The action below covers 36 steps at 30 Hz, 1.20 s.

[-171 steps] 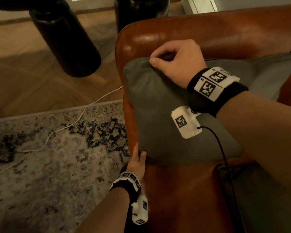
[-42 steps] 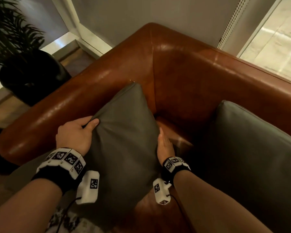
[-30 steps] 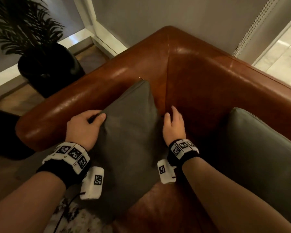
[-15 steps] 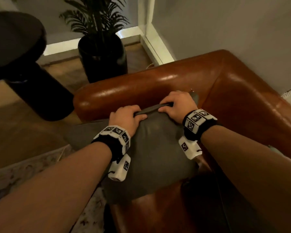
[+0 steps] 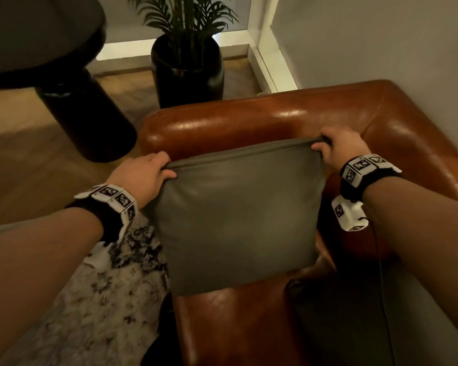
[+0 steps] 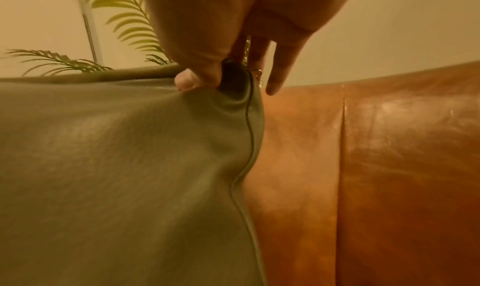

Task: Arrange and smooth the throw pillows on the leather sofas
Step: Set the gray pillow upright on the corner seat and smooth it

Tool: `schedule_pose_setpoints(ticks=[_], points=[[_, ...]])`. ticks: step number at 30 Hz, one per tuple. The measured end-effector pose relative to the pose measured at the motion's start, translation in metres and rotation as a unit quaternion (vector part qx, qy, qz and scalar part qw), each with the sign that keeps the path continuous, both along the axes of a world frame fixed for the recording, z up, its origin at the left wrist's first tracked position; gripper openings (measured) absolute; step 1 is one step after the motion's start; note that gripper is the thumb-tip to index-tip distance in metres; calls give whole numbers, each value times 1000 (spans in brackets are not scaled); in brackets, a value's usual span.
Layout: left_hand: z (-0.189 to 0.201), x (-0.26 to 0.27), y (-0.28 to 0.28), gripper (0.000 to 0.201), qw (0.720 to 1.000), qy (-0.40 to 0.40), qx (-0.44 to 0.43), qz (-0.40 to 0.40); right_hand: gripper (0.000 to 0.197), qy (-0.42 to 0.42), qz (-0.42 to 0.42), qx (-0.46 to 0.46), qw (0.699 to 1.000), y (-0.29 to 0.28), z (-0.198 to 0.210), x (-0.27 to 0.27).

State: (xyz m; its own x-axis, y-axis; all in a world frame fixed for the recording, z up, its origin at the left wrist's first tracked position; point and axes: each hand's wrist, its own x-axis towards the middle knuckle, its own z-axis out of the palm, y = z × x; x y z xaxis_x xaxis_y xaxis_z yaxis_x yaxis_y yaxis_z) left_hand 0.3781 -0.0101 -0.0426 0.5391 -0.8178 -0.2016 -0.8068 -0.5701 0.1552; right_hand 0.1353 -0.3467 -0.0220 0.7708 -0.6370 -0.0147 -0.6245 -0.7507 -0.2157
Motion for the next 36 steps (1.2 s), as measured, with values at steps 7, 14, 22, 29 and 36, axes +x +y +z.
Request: schedule_pose_setpoints(ticks=[7,14,22,29,36], points=[[-17,5,13,49,986,16,-133,99,35,-125,-227,150,954,1,-11,-22],[-53,-32,73,47,780,407,-337,336,18,-268,-371,394,797,17,-38,-38],[-49,-32,41,23,697,390,-408,442,24,-206,-419,238,852,10,-25,-42],[-45,-44,39,15,674,422,-430,427,25,-249,-407,243,844,11,-20,-48],[-93,-77,52,47,764,449,-239,397,33,-206,-389,400,804,40,-71,-74]])
